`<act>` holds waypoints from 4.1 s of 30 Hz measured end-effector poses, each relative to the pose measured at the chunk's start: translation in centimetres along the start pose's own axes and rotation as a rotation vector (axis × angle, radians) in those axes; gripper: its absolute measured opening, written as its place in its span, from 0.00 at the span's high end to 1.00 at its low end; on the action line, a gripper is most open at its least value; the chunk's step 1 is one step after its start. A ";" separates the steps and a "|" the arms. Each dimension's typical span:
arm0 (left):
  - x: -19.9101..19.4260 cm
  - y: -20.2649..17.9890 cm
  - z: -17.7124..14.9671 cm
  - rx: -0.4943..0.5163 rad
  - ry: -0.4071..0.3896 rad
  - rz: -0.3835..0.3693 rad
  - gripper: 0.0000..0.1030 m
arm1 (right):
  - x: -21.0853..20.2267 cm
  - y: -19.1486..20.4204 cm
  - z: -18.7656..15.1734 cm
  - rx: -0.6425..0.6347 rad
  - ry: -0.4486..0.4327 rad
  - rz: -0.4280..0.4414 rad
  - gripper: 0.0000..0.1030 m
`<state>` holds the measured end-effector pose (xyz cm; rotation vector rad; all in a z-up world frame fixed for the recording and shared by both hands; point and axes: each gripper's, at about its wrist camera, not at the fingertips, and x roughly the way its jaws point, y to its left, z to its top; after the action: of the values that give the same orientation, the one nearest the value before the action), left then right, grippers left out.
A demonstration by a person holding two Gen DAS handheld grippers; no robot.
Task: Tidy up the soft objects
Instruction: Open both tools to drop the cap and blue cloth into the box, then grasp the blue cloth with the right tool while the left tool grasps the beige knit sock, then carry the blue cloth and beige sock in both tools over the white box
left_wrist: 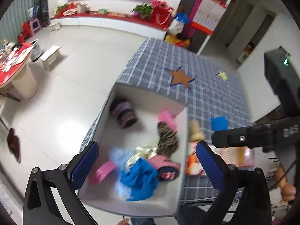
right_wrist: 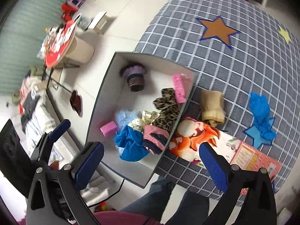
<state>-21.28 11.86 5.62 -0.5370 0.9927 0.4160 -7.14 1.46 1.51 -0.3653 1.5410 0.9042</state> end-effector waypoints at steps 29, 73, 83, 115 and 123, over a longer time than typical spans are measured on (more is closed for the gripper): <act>11.8 -18.9 4.7 0.458 0.331 0.021 0.00 | -2.1 -24.8 -1.7 0.396 0.074 -0.131 0.01; 31.0 -27.1 4.7 0.262 0.617 -0.002 0.00 | 4.3 -42.7 1.8 0.248 0.123 -0.499 0.01; 32.3 -23.2 2.8 0.283 0.641 0.146 0.00 | 1.8 -42.5 3.1 0.247 0.005 -0.353 0.01; 30.3 -25.6 3.0 0.429 0.519 0.116 0.80 | 1.9 -37.4 2.1 0.352 -0.076 -0.305 0.68; 25.4 -32.1 5.5 0.594 0.397 0.011 0.80 | -4.2 -35.9 -2.1 0.454 -0.165 -0.256 0.68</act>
<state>12.74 -8.18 -6.56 -0.0711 1.4308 0.0065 17.06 -24.19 -6.50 -0.1490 1.4569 0.3591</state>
